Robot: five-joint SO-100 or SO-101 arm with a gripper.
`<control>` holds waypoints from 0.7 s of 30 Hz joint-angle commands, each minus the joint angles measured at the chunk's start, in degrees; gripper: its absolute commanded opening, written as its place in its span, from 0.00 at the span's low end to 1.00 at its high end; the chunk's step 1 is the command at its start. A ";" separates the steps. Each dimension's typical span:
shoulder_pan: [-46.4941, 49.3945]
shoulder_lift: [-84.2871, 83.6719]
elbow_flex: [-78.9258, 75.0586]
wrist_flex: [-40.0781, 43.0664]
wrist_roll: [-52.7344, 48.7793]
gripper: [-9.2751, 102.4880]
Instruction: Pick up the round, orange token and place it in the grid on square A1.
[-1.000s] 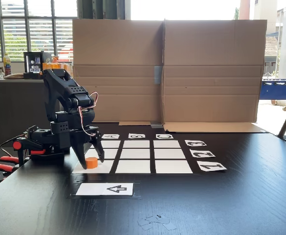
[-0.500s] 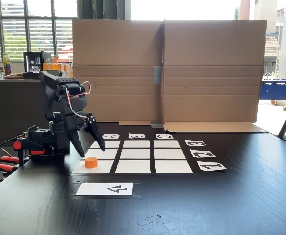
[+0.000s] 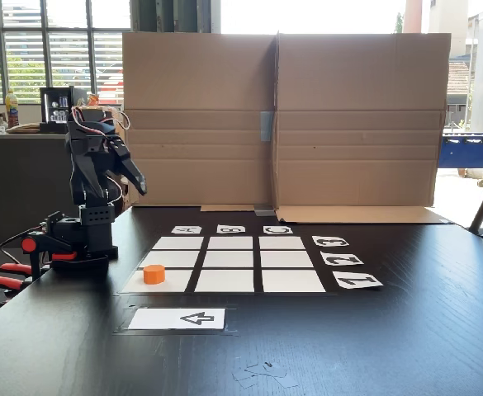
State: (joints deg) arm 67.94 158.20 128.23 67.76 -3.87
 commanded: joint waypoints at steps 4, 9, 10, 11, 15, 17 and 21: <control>10.99 10.81 -1.32 5.01 0.18 0.30; 14.59 16.96 -0.88 12.13 0.26 0.30; 14.94 18.11 -0.44 13.97 0.26 0.29; 15.29 19.34 0.18 15.64 0.18 0.28; 17.23 23.64 3.52 18.37 0.18 0.25; 17.93 25.22 5.27 18.37 0.18 0.24; 19.51 27.77 9.14 18.19 0.09 0.22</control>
State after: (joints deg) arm 86.22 184.92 136.32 85.87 -3.87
